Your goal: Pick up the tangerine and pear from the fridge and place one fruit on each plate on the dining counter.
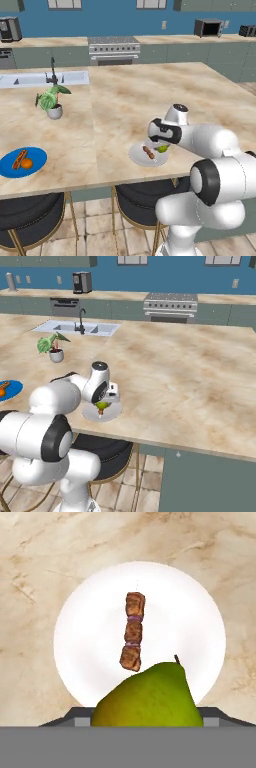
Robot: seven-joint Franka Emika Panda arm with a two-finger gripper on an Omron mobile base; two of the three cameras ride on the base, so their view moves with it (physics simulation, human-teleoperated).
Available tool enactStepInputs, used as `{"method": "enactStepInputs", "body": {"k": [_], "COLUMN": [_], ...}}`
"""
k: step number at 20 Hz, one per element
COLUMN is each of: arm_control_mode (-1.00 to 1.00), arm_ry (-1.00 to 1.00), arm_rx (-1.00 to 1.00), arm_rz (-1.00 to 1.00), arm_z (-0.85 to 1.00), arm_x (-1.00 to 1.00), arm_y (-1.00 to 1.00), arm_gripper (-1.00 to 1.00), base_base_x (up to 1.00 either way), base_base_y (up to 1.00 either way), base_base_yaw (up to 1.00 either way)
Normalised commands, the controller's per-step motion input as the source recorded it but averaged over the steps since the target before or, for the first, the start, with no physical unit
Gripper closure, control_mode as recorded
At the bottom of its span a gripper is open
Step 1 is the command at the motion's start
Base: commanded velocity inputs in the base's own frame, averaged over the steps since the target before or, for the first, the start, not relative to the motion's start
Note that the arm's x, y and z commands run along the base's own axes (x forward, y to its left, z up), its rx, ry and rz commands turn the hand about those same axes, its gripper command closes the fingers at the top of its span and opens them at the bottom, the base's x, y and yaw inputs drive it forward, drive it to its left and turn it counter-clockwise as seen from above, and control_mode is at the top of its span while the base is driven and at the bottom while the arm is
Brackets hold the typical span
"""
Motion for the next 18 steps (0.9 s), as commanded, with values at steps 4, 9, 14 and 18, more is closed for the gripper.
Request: {"method": "enactStepInputs", "body": {"k": [4, 9, 14, 18], "arm_control_mode": [-1.0, -1.0, -1.0, -1.0], "arm_ry": [0.0, 0.0, 0.0, 0.0], "arm_rx": [-0.04, -0.03, -0.01, 0.0], "arm_rz": [0.25, 0.24, 0.2, 0.14], "arm_z": [-0.17, -0.28, -0.21, -0.23], "arm_x": [0.16, 0.19, 0.09, 0.0], "arm_y": [-0.14, -0.05, 0.0, 0.0], "arm_gripper": [1.0, 1.0, 1.0, 1.0], "base_base_x": [0.0, 0.0, 0.0, 0.0], "base_base_y": [0.0, 0.0, 0.0, 0.0], "base_base_yaw": [0.0, 0.0, 0.0, 0.0]}}
